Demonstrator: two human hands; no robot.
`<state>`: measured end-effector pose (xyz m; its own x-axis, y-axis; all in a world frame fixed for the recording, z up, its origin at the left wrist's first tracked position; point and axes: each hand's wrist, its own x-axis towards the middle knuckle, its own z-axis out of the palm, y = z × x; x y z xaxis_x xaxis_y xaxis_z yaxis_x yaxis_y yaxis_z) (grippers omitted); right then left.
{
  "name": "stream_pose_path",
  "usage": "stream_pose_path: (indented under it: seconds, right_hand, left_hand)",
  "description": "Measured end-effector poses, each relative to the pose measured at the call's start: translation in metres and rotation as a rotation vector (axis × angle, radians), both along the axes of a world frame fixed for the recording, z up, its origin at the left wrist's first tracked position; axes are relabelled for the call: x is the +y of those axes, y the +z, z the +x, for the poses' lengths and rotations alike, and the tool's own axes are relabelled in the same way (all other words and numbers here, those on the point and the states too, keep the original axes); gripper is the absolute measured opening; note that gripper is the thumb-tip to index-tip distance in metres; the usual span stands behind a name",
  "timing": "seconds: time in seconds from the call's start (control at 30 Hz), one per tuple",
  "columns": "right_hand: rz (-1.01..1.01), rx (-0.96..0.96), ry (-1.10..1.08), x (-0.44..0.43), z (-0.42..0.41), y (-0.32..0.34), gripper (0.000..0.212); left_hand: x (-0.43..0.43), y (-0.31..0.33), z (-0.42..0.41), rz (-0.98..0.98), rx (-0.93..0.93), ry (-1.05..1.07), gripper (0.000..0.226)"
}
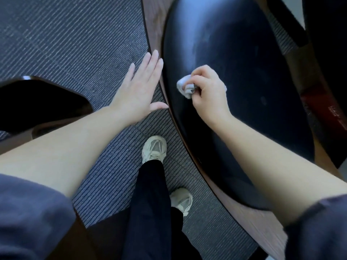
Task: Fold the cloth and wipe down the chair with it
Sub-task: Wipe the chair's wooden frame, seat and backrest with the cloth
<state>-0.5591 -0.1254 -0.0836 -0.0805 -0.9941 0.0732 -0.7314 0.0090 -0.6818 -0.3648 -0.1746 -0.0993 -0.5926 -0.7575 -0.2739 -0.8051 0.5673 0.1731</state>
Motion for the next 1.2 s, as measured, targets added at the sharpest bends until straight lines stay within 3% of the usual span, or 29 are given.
stream_pose_path:
  seconds: [0.17,0.37,0.57,0.73,0.87,0.97,1.1,1.2]
  right_hand:
    - [-0.029,0.080,0.131,0.041,-0.002,-0.006,0.028]
    - [-0.019,0.067,-0.148,-0.065,0.006,-0.006,0.026]
    - [0.079,0.119,0.211,0.039,0.003,0.004,0.028]
    - [-0.026,0.077,-0.047,-0.044,0.019,-0.005,0.021]
    - [0.109,0.108,-0.023,0.039,0.005,0.004,0.020]
    - [0.170,0.102,-0.030,0.052,-0.014,0.007,0.022]
    - [0.203,0.052,-0.294,0.018,-0.018,0.003,0.020]
    - [0.271,-0.023,-0.127,0.066,-0.025,0.018,0.023]
  left_hand:
    - [0.005,-0.001,-0.009,0.010,-0.046,0.062,0.116]
    - [0.007,-0.005,-0.010,0.050,0.012,0.099,0.117]
    - [0.007,-0.005,-0.009,0.070,0.035,0.120,0.116]
    - [0.007,-0.006,-0.008,0.081,0.051,0.133,0.117]
    - [0.008,0.004,-0.013,0.075,0.005,0.123,0.117]
    - [0.007,0.011,-0.015,0.025,-0.023,0.065,0.118]
    - [0.013,0.021,-0.024,-0.006,-0.002,-0.137,0.104]
    - [0.023,0.032,-0.041,0.000,0.040,-0.224,0.091]
